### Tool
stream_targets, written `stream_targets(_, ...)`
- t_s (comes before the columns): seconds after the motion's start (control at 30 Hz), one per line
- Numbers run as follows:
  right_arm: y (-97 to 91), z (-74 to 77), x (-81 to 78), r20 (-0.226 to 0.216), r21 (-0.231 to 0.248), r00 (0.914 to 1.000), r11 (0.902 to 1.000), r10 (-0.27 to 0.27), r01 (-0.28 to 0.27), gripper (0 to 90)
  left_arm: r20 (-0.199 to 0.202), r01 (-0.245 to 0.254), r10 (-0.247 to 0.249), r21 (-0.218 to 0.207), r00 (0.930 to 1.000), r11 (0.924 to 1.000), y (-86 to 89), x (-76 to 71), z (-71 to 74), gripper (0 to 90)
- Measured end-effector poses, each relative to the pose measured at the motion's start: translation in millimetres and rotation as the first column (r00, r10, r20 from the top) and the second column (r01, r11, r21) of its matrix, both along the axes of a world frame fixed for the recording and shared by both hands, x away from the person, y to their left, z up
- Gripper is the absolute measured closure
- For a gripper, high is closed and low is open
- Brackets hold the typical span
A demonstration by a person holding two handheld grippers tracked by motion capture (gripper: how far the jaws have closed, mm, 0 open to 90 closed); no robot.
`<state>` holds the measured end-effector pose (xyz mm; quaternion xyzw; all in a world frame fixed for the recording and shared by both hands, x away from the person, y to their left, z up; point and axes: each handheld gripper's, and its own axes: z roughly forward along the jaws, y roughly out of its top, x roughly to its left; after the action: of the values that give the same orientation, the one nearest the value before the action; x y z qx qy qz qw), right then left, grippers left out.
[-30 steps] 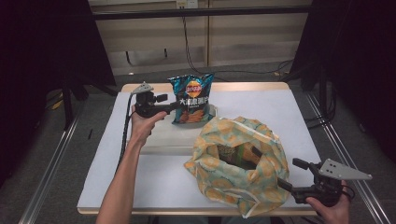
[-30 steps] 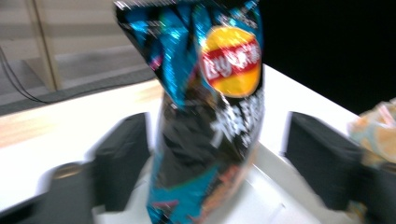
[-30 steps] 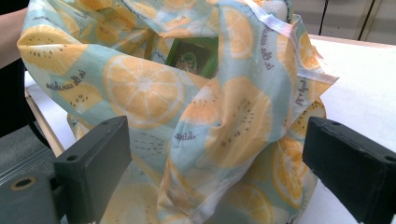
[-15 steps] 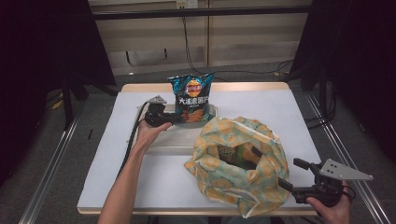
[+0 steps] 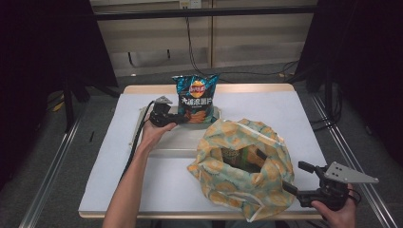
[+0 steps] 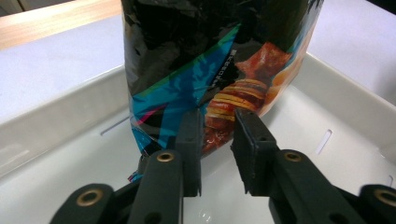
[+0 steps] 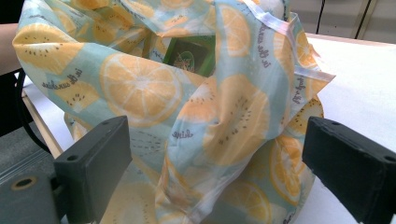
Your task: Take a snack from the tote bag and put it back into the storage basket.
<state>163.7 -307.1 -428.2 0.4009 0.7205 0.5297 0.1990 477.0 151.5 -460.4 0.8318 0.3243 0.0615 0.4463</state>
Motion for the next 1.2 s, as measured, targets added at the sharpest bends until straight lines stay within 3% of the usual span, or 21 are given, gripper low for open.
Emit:
stream_targets(0.07, -0.3, 0.3, -0.2, 0.001, 0.000, 1.0000, 1.0000, -0.003, 0.003, 7.7, -0.006, -0.015, 0.015, -0.004, 0.9999, 0.9999, 1.7, 0.8, -1.2, 71.1)
stream_targets(0.23, -1.3, 1.0, 0.0, 0.003, 0.002, 1.0000, 1.0000, -0.004, 0.004, 8.5, 0.009, 0.015, -0.015, -0.020, 0.9998, 0.9997, 1.3, -6.4, 5.1, 71.1)
stream_targets(0.47, -0.9, 7.8, 0.0, 0.019, 0.006, 0.9998, 1.0000, 0.005, -0.005, 14.8, 0.060, 0.049, -0.045, -0.071, 0.9972, 0.9963, 1.7, -31.2, 25.9, 71.5)
stream_targets(0.5, -0.1, 12.2, 1.9, 0.019, 0.004, 0.9998, 1.0000, -0.002, 0.002, 19.4, 0.074, 0.071, -0.066, -0.075, 0.9951, 0.9946, -0.1, -40.2, 33.1, 70.7)
stream_targets(0.53, -0.1, 12.2, 1.9, 0.019, 0.004, 0.9998, 1.0000, -0.002, 0.002, 19.4, 0.074, 0.071, -0.066, -0.075, 0.9951, 0.9946, -0.1, -40.2, 33.1, 69.4)
stream_targets(0.57, 1.9, 16.8, 6.2, 0.036, -0.024, 0.9993, 0.9997, 0.012, -0.011, 25.1, 0.090, 0.090, -0.082, -0.092, 0.9926, 0.9917, -3.4, -50.9, 41.5, 66.7)
stream_targets(0.6, 1.9, 16.8, 6.2, 0.036, -0.024, 0.9993, 0.9997, 0.012, -0.011, 25.1, 0.090, 0.090, -0.082, -0.092, 0.9926, 0.9917, -3.4, -50.9, 41.5, 65.5)
stream_targets(0.63, 3.4, 19.6, 8.8, 0.039, -0.033, 0.9991, 0.9994, 0.014, -0.012, 26.0, 0.100, 0.112, -0.101, -0.111, 0.9899, 0.9875, -5.4, -57.3, 45.1, 65.5)
stream_targets(0.73, 8.1, 27.8, 18.8, 0.055, -0.026, 0.9981, 0.9994, 0.026, -0.024, 30.5, 0.122, 0.154, -0.141, -0.103, 0.9825, 0.9827, -13.0, -73.7, 53.2, 61.7)
stream_targets(0.77, 11.8, 33.9, 27.3, 0.064, -0.034, 0.9973, 0.9988, 0.037, -0.035, 30.7, 0.120, 0.166, -0.150, -0.135, 0.9813, 0.9768, -16.7, -82.3, 58.3, 58.5)
stream_targets(0.8, 11.8, 33.9, 27.3, 0.064, -0.034, 0.9973, 0.9988, 0.037, -0.035, 30.7, 0.120, 0.166, -0.150, -0.135, 0.9813, 0.9768, -16.7, -82.3, 58.3, 57.8)
stream_targets(0.83, 13.5, 36.2, 30.4, 0.067, -0.036, 0.9971, 0.9988, 0.037, -0.034, 30.7, 0.126, 0.182, -0.163, -0.160, 0.9786, 0.9703, -18.7, -87.9, 61.6, 57.8)
stream_targets(0.93, 20.0, 45.3, 46.7, 0.084, -0.043, 0.9951, 0.9979, 0.051, -0.048, 29.6, 0.146, 0.202, -0.178, -0.172, 0.9731, 0.9641, -23.4, -102.3, 70.0, 55.7)
stream_targets(1.0, 24.9, 49.2, 58.6, 0.064, -0.053, 0.9951, 0.9960, 0.075, -0.072, 26.8, 0.167, 0.216, -0.185, -0.185, 0.9683, 0.9589, -26.1, -111.8, 76.8, 54.5)
stream_targets(1.07, 29.3, 50.1, 69.5, 0.059, -0.073, 0.9954, 0.9948, 0.075, -0.071, 24.5, 0.181, 0.238, -0.201, -0.211, 0.9626, 0.9479, -28.2, -119.6, 83.3, 52.8)
stream_targets(1.17, 34.7, 46.6, 86.0, 0.044, -0.101, 0.9954, 0.9917, 0.085, -0.080, 21.6, 0.199, 0.281, -0.239, -0.219, 0.9504, 0.9345, -34.2, -128.7, 89.7, 50.8)
stream_targets(1.2, 36.4, 44.4, 90.9, 0.030, -0.107, 0.9958, 0.9908, 0.086, -0.083, 20.4, 0.196, 0.284, -0.242, -0.222, 0.9502, 0.9329, -37.8, -131.8, 90.8, 50.1)
